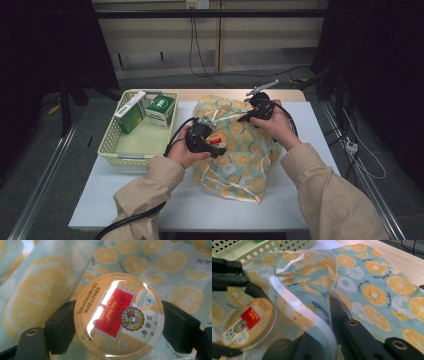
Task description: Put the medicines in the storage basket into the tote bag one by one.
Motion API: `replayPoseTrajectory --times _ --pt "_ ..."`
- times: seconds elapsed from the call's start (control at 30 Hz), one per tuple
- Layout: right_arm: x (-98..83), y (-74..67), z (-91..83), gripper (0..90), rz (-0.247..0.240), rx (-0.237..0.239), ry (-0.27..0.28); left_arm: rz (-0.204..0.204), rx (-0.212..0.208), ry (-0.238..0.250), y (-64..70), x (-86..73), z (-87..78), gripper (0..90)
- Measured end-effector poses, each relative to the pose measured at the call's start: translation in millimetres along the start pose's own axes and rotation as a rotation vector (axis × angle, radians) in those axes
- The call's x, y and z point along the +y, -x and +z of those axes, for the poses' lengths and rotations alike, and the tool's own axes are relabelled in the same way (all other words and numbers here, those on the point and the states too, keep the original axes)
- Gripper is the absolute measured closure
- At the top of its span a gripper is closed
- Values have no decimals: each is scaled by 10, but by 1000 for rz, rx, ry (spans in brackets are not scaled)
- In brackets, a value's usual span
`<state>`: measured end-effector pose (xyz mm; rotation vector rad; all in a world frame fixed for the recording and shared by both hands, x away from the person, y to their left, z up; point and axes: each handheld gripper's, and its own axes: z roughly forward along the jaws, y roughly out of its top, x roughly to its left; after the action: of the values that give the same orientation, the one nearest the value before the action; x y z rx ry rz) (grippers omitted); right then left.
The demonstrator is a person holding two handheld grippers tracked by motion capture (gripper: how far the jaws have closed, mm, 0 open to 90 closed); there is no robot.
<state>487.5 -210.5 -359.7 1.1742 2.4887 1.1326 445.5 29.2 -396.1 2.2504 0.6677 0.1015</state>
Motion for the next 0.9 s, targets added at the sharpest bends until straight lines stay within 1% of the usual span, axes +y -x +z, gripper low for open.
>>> replayPoseTrajectory --times 0.07,0.1,0.13,0.17,0.2,0.27,0.33,0.37,0.4,0.43,0.47,0.5,0.57,0.6,0.63,0.73,0.8,0.87,0.9 --pt "0 5 -11 900 1 0 4 -5 42 -7 -40 8 -10 204" --pt "2 6 -17 900 2 -2 5 -17 24 2 -72 11 -16 203" --pt "6 5 -24 900 2 -2 1 -22 33 4 -96 17 -24 204" --pt "10 5 -30 900 2 -3 2 -20 55 2 -120 28 -37 204" --pt "15 5 -36 900 3 -5 4 -29 65 6 -145 38 -52 204" --pt "23 7 -47 900 4 -5 8 -42 73 16 -200 60 -77 204" --pt "26 8 -52 900 6 -4 10 -42 90 21 -238 79 -100 204" --pt "25 9 -51 900 6 -4 9 -50 94 27 -248 82 -106 203" --pt "23 10 -49 900 6 -4 7 -56 89 30 -255 82 -108 204" --pt "21 12 -49 900 6 -3 4 -56 101 25 -248 80 -111 204" --pt "19 13 -47 900 9 -3 5 -54 78 29 -246 71 -104 204" --pt "19 15 -45 900 10 -3 4 -56 69 25 -224 63 -97 204" --pt "22 19 -42 900 10 -5 7 -48 54 30 -174 48 -71 203" --pt "23 19 -41 900 11 -4 8 -43 61 29 -137 47 -60 203" --pt "23 20 -39 900 10 -4 9 -38 39 38 -113 45 -47 204" --pt "19 26 -25 900 13 -3 5 -28 16 53 -16 69 -13 204" --pt "16 29 -12 900 17 -7 4 -10 16 52 36 99 16 203" --pt "15 36 0 900 16 -7 3 -13 -2 55 74 128 56 203" --pt "15 39 8 900 18 -9 4 -10 15 55 103 144 79 203"
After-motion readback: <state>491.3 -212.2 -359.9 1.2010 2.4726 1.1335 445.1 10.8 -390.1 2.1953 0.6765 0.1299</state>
